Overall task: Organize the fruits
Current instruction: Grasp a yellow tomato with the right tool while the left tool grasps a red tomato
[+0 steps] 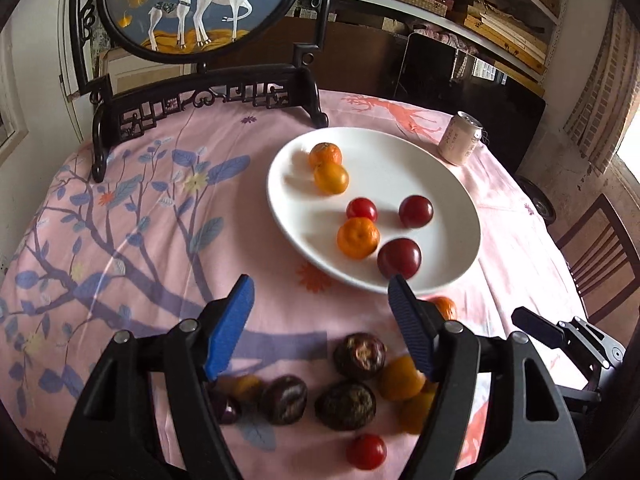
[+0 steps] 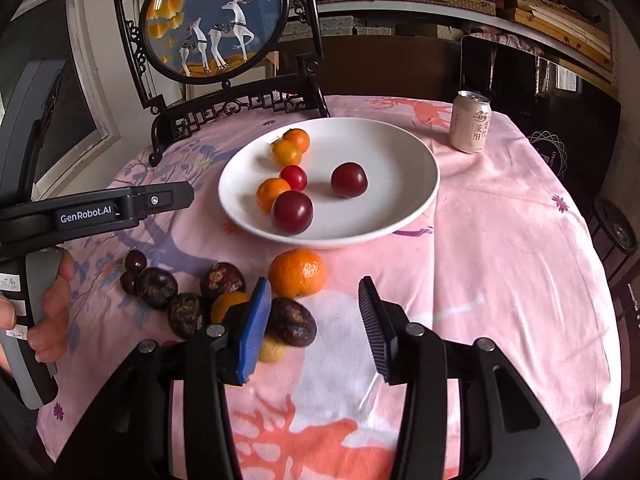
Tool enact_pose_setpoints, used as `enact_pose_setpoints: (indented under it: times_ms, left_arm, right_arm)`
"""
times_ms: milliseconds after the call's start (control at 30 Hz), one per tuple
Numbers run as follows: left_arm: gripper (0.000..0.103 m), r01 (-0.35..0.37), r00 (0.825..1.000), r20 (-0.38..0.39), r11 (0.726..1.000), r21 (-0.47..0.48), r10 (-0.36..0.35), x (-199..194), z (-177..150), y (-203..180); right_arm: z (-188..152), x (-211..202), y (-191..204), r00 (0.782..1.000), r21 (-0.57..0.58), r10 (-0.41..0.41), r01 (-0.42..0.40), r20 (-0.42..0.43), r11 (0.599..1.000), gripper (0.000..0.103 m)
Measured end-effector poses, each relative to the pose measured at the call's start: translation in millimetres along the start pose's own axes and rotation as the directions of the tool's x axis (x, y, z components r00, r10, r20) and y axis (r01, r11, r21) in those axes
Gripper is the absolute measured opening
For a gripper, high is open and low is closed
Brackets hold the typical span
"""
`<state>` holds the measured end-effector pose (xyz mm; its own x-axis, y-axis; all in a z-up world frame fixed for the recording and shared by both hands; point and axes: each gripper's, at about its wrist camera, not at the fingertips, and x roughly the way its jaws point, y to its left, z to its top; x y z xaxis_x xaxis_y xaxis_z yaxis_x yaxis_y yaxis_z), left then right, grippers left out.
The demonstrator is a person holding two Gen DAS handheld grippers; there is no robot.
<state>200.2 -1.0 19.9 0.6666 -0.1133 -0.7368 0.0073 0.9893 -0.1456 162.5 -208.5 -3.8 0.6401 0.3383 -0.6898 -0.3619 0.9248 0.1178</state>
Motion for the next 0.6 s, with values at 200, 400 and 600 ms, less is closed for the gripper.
enact_pose_setpoints:
  times_ms: [200, 400, 600]
  left_arm:
    - [0.077, -0.009, 1.000, -0.011, 1.000, 0.016, 0.009, -26, -43, 8]
    - [0.078, -0.012, 1.000, -0.028, 1.000, 0.026, 0.012, -42, -78, 18]
    - [0.078, -0.002, 0.998, -0.059, 0.999, 0.044, 0.005, -50, -107, 34]
  right_arm:
    - [-29, -25, 12, 1.000, -0.001, 0.017, -0.017, 0.009, 1.000, 0.046]
    - [-49, -27, 31, 0.999, -0.044, 0.023, -0.024, -0.034, 0.999, 0.046]
    - [-64, -9, 47, 0.994, -0.080, 0.036, -0.045, -0.105, 0.996, 0.046]
